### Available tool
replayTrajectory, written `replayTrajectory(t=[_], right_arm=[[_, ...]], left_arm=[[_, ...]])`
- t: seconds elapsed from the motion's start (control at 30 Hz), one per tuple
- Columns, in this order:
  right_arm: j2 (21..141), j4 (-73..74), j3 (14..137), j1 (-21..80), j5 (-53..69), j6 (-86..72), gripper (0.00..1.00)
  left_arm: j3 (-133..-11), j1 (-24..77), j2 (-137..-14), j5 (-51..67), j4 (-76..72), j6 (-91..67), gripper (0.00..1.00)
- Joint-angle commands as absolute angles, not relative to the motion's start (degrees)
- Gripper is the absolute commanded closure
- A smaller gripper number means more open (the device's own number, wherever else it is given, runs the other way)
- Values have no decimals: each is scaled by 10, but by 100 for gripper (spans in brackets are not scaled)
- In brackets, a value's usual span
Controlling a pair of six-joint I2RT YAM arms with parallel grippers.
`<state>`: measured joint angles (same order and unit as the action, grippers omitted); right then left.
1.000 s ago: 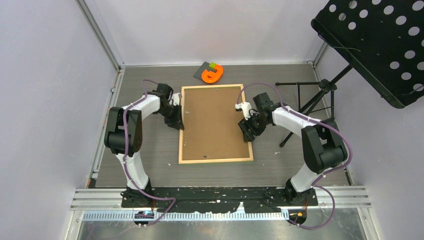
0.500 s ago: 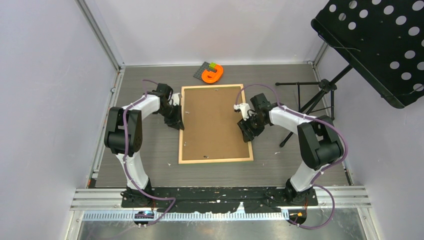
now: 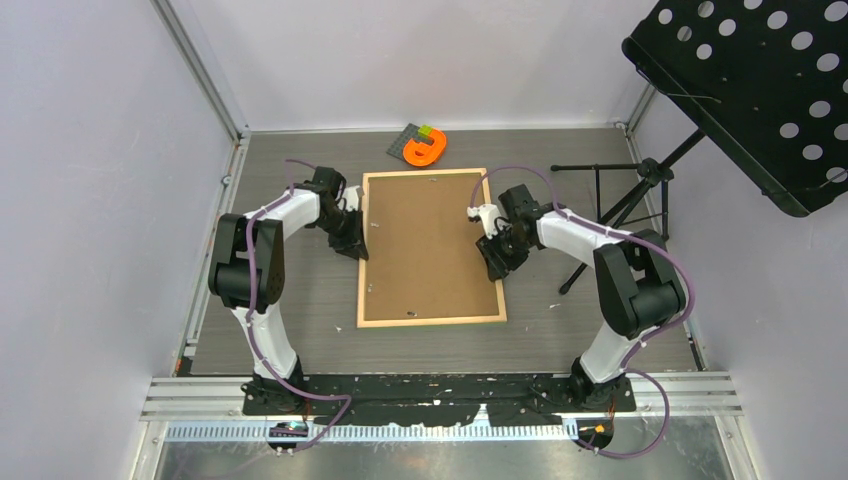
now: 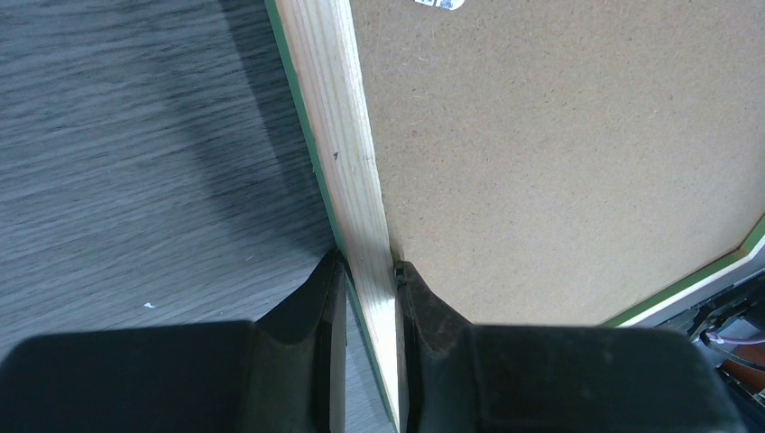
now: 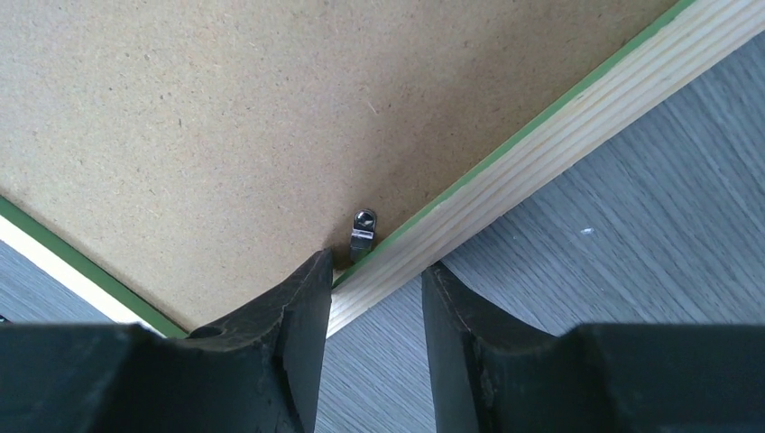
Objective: Put the photo into the frame
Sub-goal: Install the photo frame at the center of the board.
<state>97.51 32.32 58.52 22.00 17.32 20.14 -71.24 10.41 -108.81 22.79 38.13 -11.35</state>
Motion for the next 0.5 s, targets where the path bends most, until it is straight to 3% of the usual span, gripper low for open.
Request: replayTrajectory(t=[0.0, 0.47], right_arm=[[992, 279, 610, 226, 149, 205, 59], [1008, 276, 644, 226, 136, 213, 75]], left_arm=[[-711, 108, -1105, 253, 353, -97, 100], [-711, 108, -1107, 256, 354, -96, 100]])
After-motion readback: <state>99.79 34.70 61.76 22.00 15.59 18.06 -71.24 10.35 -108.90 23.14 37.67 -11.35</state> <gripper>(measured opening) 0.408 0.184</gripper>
